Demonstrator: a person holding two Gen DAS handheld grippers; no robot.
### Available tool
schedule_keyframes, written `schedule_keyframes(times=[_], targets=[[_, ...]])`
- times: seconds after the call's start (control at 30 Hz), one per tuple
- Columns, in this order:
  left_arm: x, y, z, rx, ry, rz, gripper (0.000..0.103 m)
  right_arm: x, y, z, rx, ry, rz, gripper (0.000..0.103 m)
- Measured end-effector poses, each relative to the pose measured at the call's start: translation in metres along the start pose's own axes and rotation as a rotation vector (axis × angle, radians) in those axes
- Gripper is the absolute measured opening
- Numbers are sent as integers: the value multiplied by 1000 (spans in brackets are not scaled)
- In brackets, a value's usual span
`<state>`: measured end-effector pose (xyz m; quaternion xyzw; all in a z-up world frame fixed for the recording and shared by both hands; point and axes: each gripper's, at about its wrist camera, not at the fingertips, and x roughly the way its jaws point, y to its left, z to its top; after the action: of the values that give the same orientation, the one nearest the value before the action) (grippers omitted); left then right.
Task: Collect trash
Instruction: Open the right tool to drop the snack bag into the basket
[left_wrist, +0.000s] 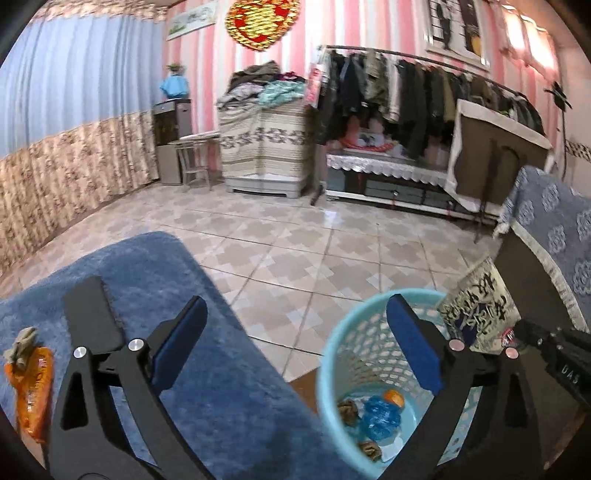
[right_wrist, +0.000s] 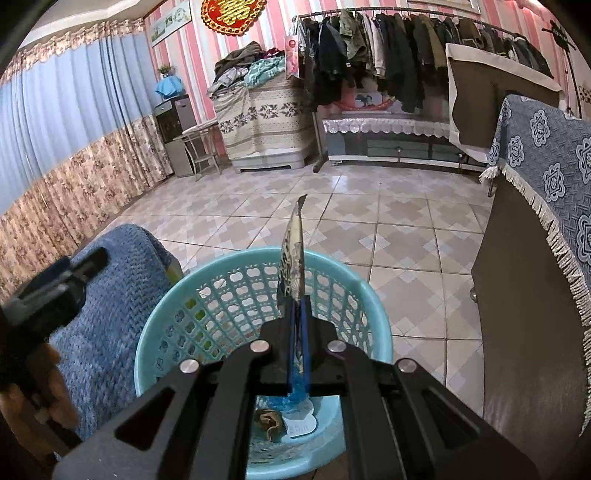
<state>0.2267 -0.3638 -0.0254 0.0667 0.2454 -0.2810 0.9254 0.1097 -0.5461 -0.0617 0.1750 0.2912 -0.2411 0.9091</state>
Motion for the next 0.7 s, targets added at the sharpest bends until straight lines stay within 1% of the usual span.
schedule_keyframes(times=[0.17,0.3,0.33,0.37,0.4,0.43,0.47,0.57,0.63,0.7], targets=[[-16,23,4,-7,-31,56,97,7,12,0,-31,10,-21,4],[-27,41,3,-52,-29,64,97,14,20,-1,-36,24,-19,5],[-30,45,3,-58,-32,75,97,16,23,-2,-43,29,-23,8],[-32,49,3,-61,-34,82,97,18,28,-2,-58,36,-33,12],[-36,53,3,-64,-37,92,97,19,31,-3,-68,38,-38,32],[-38,56,2,-66,-38,97,97,20,34,-3,-73,36,-41,57],[-41,59,2,-68,-40,101,97,19,37,-3,-75,27,-44,63],[-51,70,2,-72,-48,120,97,15,44,-3,-80,12,-47,68],[-59,76,1,-73,-55,132,97,13,47,-2,-88,4,-62,81],[-65,83,1,-79,-57,143,97,10,48,-2,-85,-8,-68,86]])
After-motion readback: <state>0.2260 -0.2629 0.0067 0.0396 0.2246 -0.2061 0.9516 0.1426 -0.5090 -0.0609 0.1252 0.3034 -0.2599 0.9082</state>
